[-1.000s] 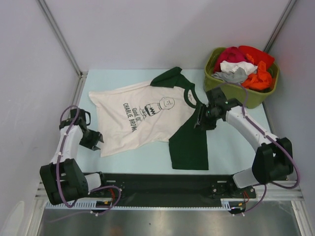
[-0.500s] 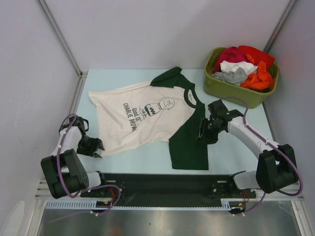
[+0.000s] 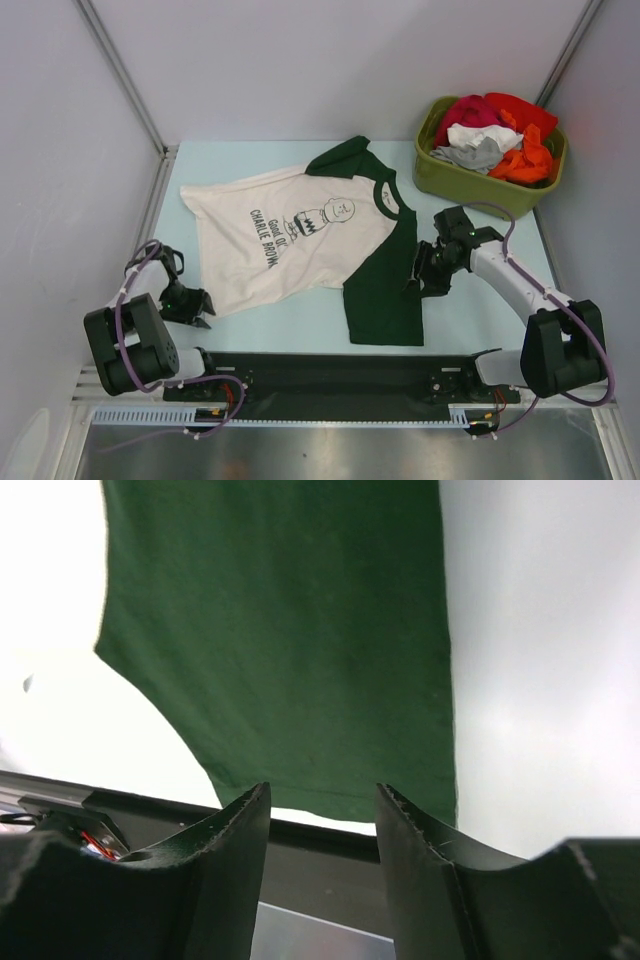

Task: Fold and stack the t-shirts
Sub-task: Flatten the tshirt out

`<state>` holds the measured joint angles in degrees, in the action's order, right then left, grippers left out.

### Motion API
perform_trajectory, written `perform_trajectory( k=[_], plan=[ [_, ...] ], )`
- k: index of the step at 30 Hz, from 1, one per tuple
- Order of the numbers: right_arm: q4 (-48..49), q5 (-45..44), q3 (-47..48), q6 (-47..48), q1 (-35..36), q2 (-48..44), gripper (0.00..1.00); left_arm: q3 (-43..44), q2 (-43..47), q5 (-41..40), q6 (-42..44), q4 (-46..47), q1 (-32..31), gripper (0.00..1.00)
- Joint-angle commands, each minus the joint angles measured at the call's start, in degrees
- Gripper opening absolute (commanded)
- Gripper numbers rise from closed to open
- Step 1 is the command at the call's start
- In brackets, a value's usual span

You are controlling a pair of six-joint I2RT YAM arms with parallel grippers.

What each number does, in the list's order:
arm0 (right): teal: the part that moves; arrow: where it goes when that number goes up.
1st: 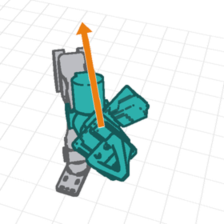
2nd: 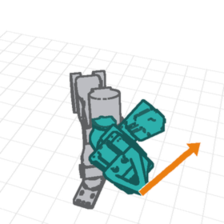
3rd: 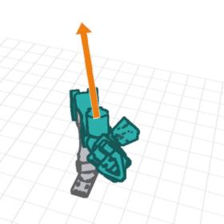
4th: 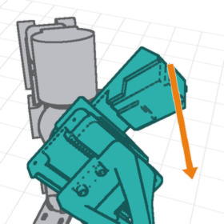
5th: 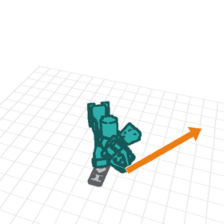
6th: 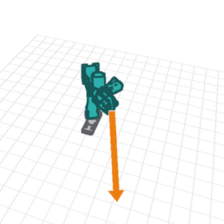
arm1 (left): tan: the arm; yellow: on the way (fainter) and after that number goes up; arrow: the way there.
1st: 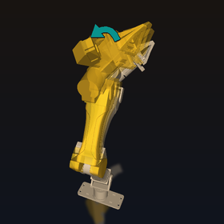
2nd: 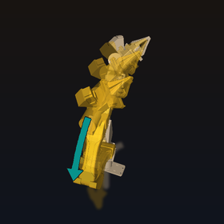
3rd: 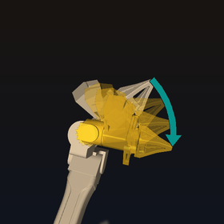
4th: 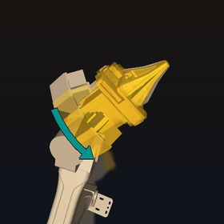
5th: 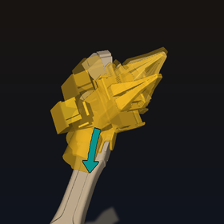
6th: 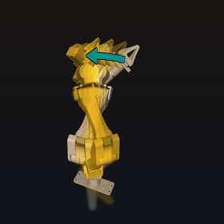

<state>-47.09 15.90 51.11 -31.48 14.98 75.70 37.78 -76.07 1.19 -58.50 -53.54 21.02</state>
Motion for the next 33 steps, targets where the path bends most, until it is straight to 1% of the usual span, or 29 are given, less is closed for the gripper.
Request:
perform_trajectory(
  k=[1, 3, 4, 7, 9, 10, 12, 13, 16, 21, 26, 27, 28, 29, 30, 32, 33],
  plan=[
    [-2.1, -0.8, -0.9, 0.4, -0.9, -0.7, 0.53, -0.3, -0.7, -1.1, -0.9, 1.6, 0.8, 0.44],
    [-2.6, -1.1, -1.5, 0.5, -1.4, -0.2, 0.54, -0.3, -0.9, -1.1, -0.5, 1.6, 0.8, 0.44],
    [-2.9, -1.2, -2.1, 0.4, -1.5, -0.1, 0.54, -0.3, -1.0, -2.7, -0.4, 1.8, 1.0, 0.43],
    [-3.3, -1.7, -3.5, -0.2, -1.6, 0.1, 0.53, -0.1, -1.2, -3.6, 0.2, 2.3, 1.1, 0.38],
    [-2.6, -1.1, -4.2, -0.3, -1.6, 0.1, 0.53, 0.3, -1.4, -4.1, 1.1, 2.7, 1.2, 0.32],
    [-2.4, -1.1, -4.6, -0.3, -1.7, 0.1, 0.54, 0.4, -1.5, -4.2, 1.4, 3.1, 1.2, 0.25],
    [-2.1, -2.1, -5.2, -0.2, -1.5, 1.1, 0.53, 0.5, -1.8, -4.4, 2.1, 3.4, 1.2, 0.19],
    [-2.0, -3.0, -5.5, -0.2, -1.4, 1.5, 0.53, 0.5, -1.8, -4.3, 2.4, 3.8, 1.2, 0.13],
    [-0.2, -3.7, -6.6, -0.6, -1.0, 3.6, 0.53, 0.6, -1.2, -4.4, 3.2, 4.3, 1.2, 0.06],
    [0.1, -6.0, -7.0, -2.0, 0.6, 6.6, 0.50, 1.0, -0.5, -3.8, 4.2, 4.5, 1.2, 0.01],
    [2.4, -6.2, -8.1, -2.8, 1.1, 9.7, 0.47, 0.5, 0.3, -3.3, 4.2, 4.9, 1.2, 0.00],
    [2.8, -6.4, -8.2, -3.2, 1.1, 10.3, 0.45, 0.4, 0.5, -3.1, 4.1, 4.9, 1.2, 0.00],
    [2.6, -6.9, -8.3, -3.4, 0.8, 11.0, 0.38, 0.4, 0.7, -3.0, 4.0, 5.0, 1.2, 0.00],
    [2.4, -8.0, -8.4, -3.6, 0.8, 11.7, 0.20, 0.3, 0.8, -3.0, 4.0, 5.0, 1.2, 0.00],
    [1.5, -8.4, -8.5, -3.8, 0.7, 11.9, 0.11, 0.4, 1.3, -3.0, 4.0, 4.9, 1.2, 0.00],
    [-0.6, -11.3, -8.0, -4.6, 0.5, 10.7, 0.00, 0.8, 1.6, -3.1, 4.2, 4.7, 1.2, 0.00],
    [-2.4, -11.9, -8.0, -4.8, 0.6, 9.7, 0.00, 1.1, 1.9, -3.3, 4.3, 4.4, 1.1, 0.00]
  ],
)
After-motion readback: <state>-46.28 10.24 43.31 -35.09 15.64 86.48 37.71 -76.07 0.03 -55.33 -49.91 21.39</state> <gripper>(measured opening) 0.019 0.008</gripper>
